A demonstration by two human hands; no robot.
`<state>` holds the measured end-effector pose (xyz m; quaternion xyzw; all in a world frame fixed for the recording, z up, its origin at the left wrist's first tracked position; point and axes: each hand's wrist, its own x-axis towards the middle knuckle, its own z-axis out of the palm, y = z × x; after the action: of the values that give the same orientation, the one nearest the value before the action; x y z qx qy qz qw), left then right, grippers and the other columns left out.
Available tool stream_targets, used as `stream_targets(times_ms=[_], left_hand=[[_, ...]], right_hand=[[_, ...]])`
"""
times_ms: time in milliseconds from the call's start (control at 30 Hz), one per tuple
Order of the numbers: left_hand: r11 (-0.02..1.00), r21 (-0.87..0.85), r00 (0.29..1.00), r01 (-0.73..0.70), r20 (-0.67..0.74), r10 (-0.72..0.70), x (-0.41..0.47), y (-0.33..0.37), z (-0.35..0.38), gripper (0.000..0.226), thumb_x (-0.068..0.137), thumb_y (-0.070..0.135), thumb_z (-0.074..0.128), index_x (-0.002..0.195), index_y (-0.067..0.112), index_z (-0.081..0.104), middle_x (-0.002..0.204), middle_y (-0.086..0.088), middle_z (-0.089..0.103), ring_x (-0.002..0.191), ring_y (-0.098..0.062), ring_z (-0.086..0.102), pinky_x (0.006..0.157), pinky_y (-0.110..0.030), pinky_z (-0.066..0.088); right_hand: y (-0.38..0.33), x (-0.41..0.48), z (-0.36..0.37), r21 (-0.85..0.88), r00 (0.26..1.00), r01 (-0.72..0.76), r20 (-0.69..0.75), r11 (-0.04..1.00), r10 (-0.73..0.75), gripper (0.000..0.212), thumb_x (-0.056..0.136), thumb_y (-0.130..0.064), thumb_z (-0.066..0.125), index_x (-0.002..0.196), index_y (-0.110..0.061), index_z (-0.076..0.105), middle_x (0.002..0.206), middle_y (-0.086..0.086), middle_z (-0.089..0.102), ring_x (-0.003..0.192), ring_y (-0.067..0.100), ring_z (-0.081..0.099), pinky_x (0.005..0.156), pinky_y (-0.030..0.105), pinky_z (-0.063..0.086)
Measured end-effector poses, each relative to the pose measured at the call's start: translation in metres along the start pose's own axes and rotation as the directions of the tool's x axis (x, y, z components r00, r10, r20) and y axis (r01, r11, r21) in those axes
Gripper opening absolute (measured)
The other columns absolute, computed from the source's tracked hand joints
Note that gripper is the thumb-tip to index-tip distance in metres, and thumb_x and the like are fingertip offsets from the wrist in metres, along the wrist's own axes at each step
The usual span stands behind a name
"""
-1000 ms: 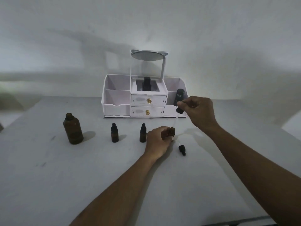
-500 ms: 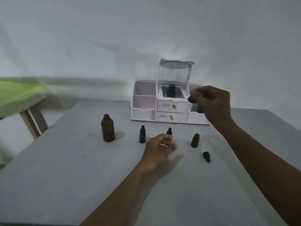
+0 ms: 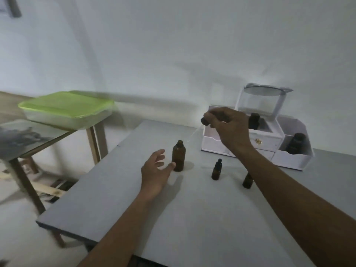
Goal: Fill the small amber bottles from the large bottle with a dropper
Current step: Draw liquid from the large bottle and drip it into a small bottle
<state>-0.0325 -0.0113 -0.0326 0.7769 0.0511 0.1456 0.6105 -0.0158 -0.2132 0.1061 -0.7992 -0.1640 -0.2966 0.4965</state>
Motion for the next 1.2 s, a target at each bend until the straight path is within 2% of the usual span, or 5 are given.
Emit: stream_targets(times_ms=[200, 400, 767, 900, 1200], left_hand=[[0.999, 0.024, 0.995, -0.026, 0.101, 0.024, 0.023, -0.011, 0.008, 0.082, 0.072, 0.026, 0.086, 0.143, 0.027, 0.045, 0.131, 0.010, 0.054, 0.108, -0.009, 0.054, 0.091, -0.022, 0.041], [0.998, 0.016, 0.986, -0.054, 0.157, 0.051, 0.033, -0.013, 0.017, 0.067, 0.072, 0.023, 0.085, 0.132, 0.027, 0.056, 0.120, 0.013, 0.060, 0.105, -0.009, 0.060, 0.085, -0.014, 0.045], [0.997, -0.015, 0.983, -0.081, 0.166, 0.082, 0.034, -0.014, 0.020, 0.052, 0.078, 0.019, 0.080, 0.125, 0.028, 0.061, 0.102, 0.013, 0.067, 0.088, 0.007, 0.063, 0.071, -0.003, 0.047], [0.997, -0.015, 0.983, -0.081, 0.166, 0.082, 0.034, -0.014, 0.020, 0.051, 0.078, 0.017, 0.080, 0.125, 0.026, 0.061, 0.102, 0.011, 0.067, 0.086, 0.009, 0.061, 0.068, -0.001, 0.045], [0.997, 0.017, 0.983, -0.081, 0.168, 0.077, 0.035, -0.012, 0.022, 0.056, 0.079, 0.021, 0.080, 0.131, 0.023, 0.057, 0.112, 0.007, 0.067, 0.097, -0.011, 0.065, 0.089, -0.019, 0.049]], right_hand=[[0.004, 0.011, 0.023, 0.105, 0.996, -0.084, -0.019, 0.991, 0.087, 0.010, 0.087, -0.020, 0.076, 0.091, -0.011, 0.077, 0.077, -0.002, 0.078, 0.080, 0.017, 0.076, 0.080, 0.045, 0.061], [0.004, 0.016, 0.036, 0.064, 0.996, -0.086, 0.021, 0.994, 0.084, 0.009, 0.087, -0.021, 0.075, 0.088, -0.013, 0.078, 0.075, -0.006, 0.078, 0.077, 0.010, 0.075, 0.081, 0.045, 0.061], [-0.002, 0.023, 0.045, -0.108, 0.989, 0.088, 0.126, 0.990, -0.074, 0.012, 0.089, -0.027, 0.074, 0.086, -0.016, 0.078, 0.075, -0.010, 0.076, 0.072, -0.001, 0.071, 0.071, 0.008, 0.052], [0.003, 0.023, 0.042, -0.089, 0.997, 0.075, 0.042, 0.993, -0.071, 0.012, 0.090, -0.027, 0.073, 0.089, -0.017, 0.079, 0.076, -0.010, 0.076, 0.072, -0.002, 0.071, 0.072, 0.009, 0.053], [0.015, 0.024, 0.050, -0.094, 0.991, 0.100, 0.097, 0.991, -0.091, 0.012, 0.088, -0.024, 0.075, 0.088, -0.013, 0.079, 0.075, -0.009, 0.076, 0.069, -0.003, 0.071, 0.072, 0.008, 0.052]])
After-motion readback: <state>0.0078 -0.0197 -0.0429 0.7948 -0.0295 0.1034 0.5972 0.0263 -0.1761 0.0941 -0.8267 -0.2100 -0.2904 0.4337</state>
